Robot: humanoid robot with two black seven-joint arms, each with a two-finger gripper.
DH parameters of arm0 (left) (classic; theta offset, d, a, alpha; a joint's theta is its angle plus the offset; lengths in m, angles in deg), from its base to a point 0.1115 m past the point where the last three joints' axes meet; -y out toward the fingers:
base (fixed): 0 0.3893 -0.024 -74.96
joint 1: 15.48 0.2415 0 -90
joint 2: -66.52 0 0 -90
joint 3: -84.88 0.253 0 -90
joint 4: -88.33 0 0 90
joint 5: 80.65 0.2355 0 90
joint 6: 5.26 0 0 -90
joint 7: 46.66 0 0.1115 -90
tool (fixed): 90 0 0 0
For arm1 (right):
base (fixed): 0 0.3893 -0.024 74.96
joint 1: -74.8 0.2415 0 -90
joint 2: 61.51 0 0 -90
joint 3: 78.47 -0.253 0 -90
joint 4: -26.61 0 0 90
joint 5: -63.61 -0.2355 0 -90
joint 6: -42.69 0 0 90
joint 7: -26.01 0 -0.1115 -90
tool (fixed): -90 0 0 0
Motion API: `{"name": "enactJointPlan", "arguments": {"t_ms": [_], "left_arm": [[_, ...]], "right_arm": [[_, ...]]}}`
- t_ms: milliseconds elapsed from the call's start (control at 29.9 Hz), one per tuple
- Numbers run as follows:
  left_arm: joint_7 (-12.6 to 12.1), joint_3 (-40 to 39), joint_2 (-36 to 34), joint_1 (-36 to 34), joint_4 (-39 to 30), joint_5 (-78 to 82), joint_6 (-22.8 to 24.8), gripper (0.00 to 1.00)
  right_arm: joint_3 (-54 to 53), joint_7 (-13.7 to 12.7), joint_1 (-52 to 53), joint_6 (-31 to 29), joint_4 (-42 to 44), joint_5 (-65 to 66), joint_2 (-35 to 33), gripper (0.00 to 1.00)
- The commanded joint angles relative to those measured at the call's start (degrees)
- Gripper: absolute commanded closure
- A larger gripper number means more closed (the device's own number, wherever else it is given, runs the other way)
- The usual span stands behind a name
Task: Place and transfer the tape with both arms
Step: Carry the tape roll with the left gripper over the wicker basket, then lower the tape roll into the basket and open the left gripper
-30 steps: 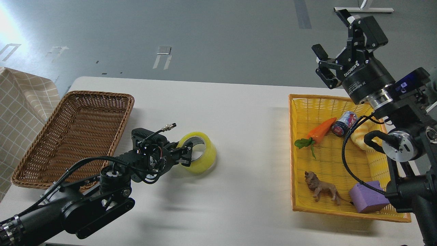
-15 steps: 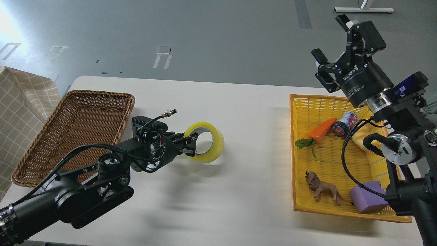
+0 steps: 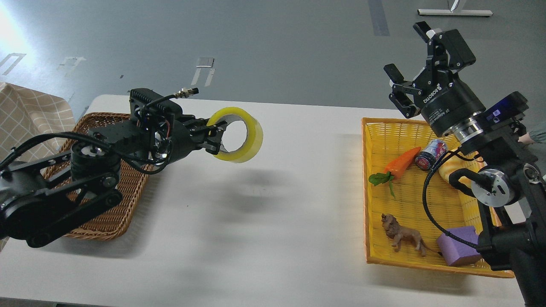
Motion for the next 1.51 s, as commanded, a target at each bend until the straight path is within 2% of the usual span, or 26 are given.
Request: {"name": "enactJointPlan", "arguments": {"t_ms": [0,134,268,468,669,836,1071,1271,1372,1472], "left_arm": [[0.2,0.1,-6.3,-2.0,0.1,-2.3,0.4,1.00],[0.7,0.1,-11.4,-1.5,0.6,-2.5,0.1,1.00],[4.0,0.7,-16.7,-1.2,2.5,-2.5,-0.1,1.00],[10.5,1.6,-25.0,-0.4,5.9,-2.3,-0.2,1.00],[13.3,1.8,-26.9,3.3,10.2,-2.3,-0.3,1.00],[14.7,2.3,-27.0,5.8,12.7,-2.0,-1.0,1.00],[14.9,2.3,-26.0,10.1,15.4,-2.0,-3.5,1.00],[14.9,2.4,-21.7,13.0,16.8,-1.9,-5.2,1.00],[15.1,2.3,-19.0,13.8,21.1,-1.9,-6.8,1.00],[16.7,2.3,-18.1,13.8,22.9,-1.8,-7.1,1.00]], "right_arm": [[0.1,0.0,0.1,0.1,-0.2,0.0,0.6,0.00],[0.5,0.0,0.1,0.1,-0.3,0.0,0.7,0.00],[1.0,0.0,0.0,0.1,-0.4,0.0,0.7,0.00],[2.2,0.0,-0.1,0.4,-0.7,0.0,0.8,0.00],[2.3,0.0,-0.4,0.8,-1.6,0.1,0.8,0.00],[2.3,0.0,-1.2,0.8,-2.0,0.1,0.7,0.00],[2.3,0.0,-2.6,0.8,-2.7,0.1,0.7,0.00],[2.3,-0.1,-4.0,0.8,-4.5,1.3,0.7,0.00],[2.3,-0.1,-5.1,0.9,-5.1,2.5,0.7,0.00],[2.3,-0.1,-5.8,0.9,-5.2,2.6,0.7,0.00]]}}
